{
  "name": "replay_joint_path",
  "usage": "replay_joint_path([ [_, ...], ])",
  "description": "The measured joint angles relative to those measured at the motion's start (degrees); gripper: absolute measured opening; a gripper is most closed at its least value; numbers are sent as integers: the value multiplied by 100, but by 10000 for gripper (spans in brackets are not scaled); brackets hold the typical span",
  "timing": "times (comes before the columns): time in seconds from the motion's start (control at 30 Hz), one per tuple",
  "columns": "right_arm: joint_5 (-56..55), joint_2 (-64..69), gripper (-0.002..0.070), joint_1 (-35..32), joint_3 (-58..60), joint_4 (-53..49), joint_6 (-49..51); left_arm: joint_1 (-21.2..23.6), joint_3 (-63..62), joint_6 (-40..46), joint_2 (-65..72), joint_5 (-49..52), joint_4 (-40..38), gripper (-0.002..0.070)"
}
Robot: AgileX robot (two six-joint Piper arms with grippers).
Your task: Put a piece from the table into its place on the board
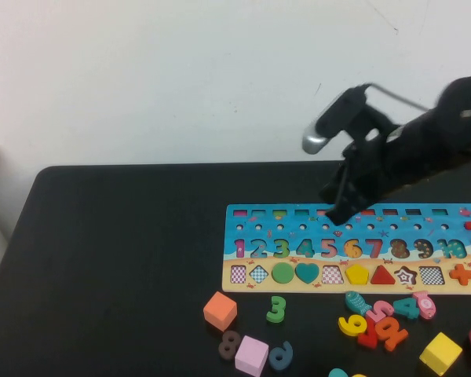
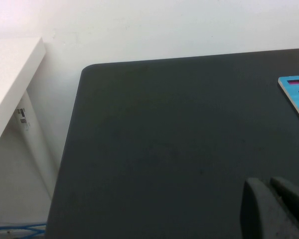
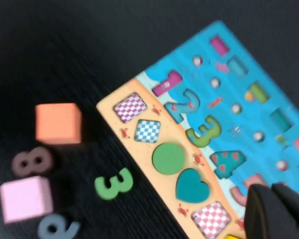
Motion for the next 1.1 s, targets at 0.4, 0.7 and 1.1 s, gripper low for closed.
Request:
replay_joint_path([
  [0.4,621,-3025,19,136,1335,577,-1019,0,0,0,0,0,0,-1],
  [0.7,299,-5712,19,136,3017,16,-783,0,0,13,0,0,0,-1],
  [1.1,-3381,-7892,19,136,5695,-104,-736,0,0,13,0,0,0,-2],
])
